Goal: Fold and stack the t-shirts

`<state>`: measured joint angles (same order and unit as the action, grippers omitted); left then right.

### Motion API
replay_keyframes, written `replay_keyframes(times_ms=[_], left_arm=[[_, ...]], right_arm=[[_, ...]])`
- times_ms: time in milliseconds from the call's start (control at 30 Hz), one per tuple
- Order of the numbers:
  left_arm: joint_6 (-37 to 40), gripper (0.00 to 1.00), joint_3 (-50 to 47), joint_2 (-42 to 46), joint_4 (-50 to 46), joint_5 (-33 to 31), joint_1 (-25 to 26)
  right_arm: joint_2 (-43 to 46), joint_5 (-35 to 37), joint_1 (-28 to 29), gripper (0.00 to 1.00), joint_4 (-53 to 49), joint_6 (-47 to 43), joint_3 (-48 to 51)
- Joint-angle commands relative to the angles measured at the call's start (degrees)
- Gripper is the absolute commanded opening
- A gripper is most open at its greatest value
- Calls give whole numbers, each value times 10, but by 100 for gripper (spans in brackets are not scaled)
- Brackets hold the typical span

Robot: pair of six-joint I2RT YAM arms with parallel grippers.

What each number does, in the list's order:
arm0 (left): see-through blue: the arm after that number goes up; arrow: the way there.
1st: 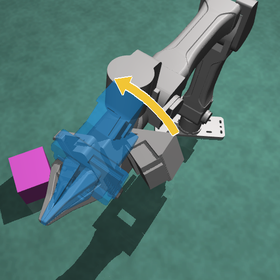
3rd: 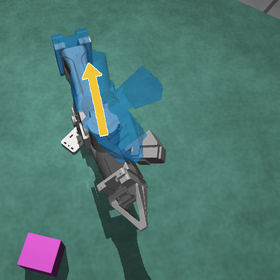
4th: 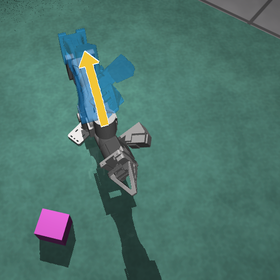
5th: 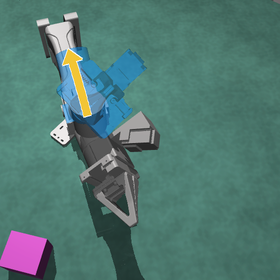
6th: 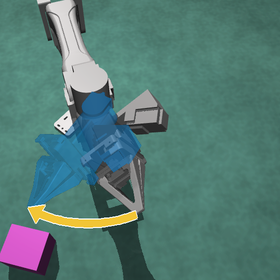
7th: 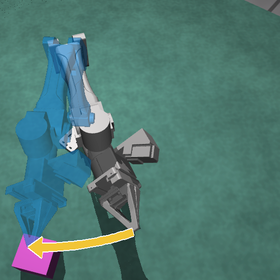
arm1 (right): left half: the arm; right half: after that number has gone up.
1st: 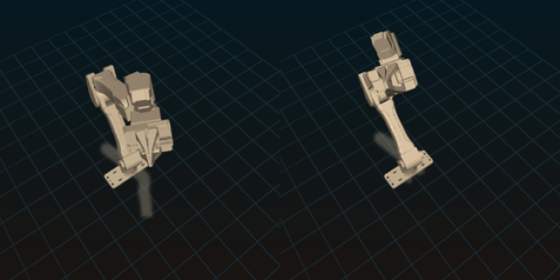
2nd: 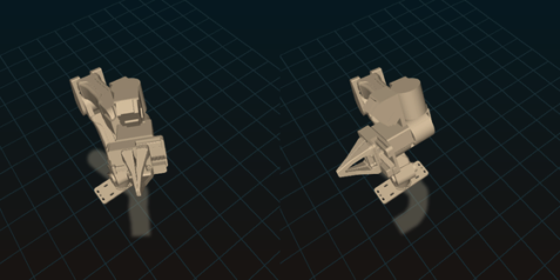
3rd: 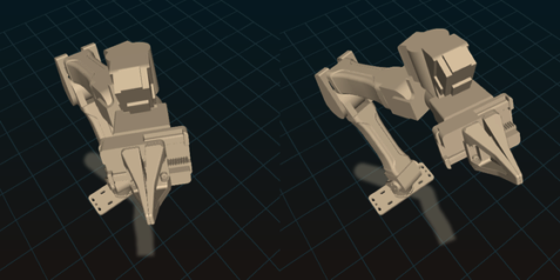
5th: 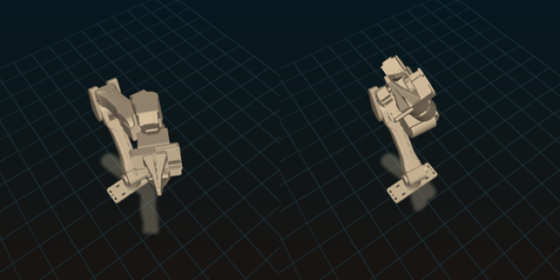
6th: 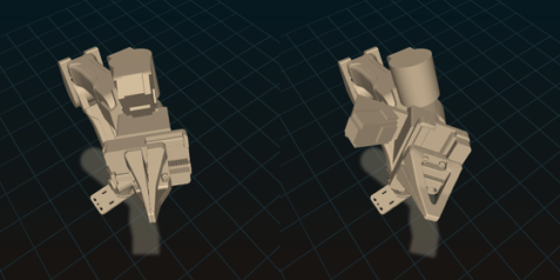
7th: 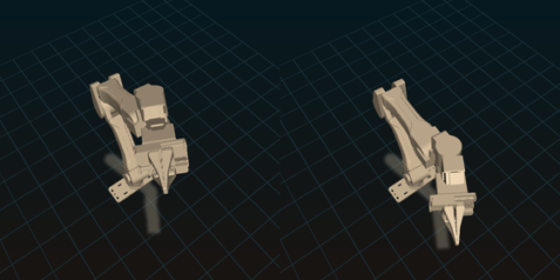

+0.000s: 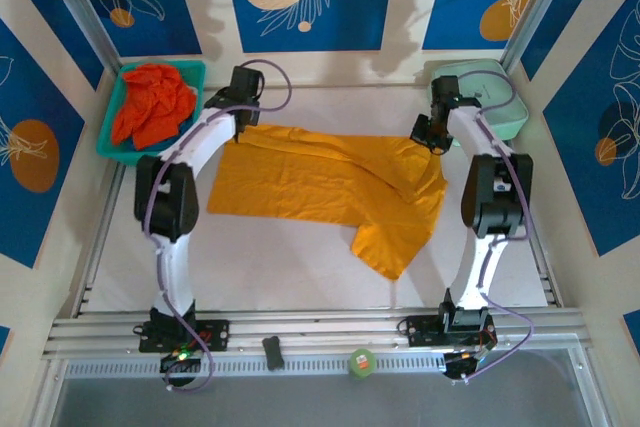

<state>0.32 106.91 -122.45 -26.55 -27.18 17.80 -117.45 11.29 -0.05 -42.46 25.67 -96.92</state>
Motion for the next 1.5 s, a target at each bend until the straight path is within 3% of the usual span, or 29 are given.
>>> replay_keyframes(times_ms=[0,133,333,500,633,800,1000,1233,1367,1467], left_arm=[[-14,43,93,-84,-103,5,3],[-11,38,205,-180,-160,-15,3],[-19,37,299,-260,-231,-73,-4],[-33,39,316,-278,-279,-112,-14],[-47,35,317,-292,-326,-128,-27],[-56,33,310,-294,-338,-121,-40],[-54,33,355,-317,-354,-125,-46],[-90,28,348,-296,-370,-110,-46],[-93,28,308,-227,-332,-95,-37],[-85,31,303,-177,-320,-100,-27]], right_arm=[[-58,-13,-7,3,-62,2,-63],[-125,3,-10,0,-94,5,-135],[-194,19,-8,0,-128,7,-192],[-243,61,-1,0,-168,-10,-250],[-277,110,1,0,-201,-21,-298],[-324,155,0,0,-232,-44,-390],[-379,164,-4,0,-246,-75,-506],[-355,141,-3,0,-243,-71,-500],[-281,109,7,0,-200,-93,-436],[-207,112,22,8,-169,-109,-373]])
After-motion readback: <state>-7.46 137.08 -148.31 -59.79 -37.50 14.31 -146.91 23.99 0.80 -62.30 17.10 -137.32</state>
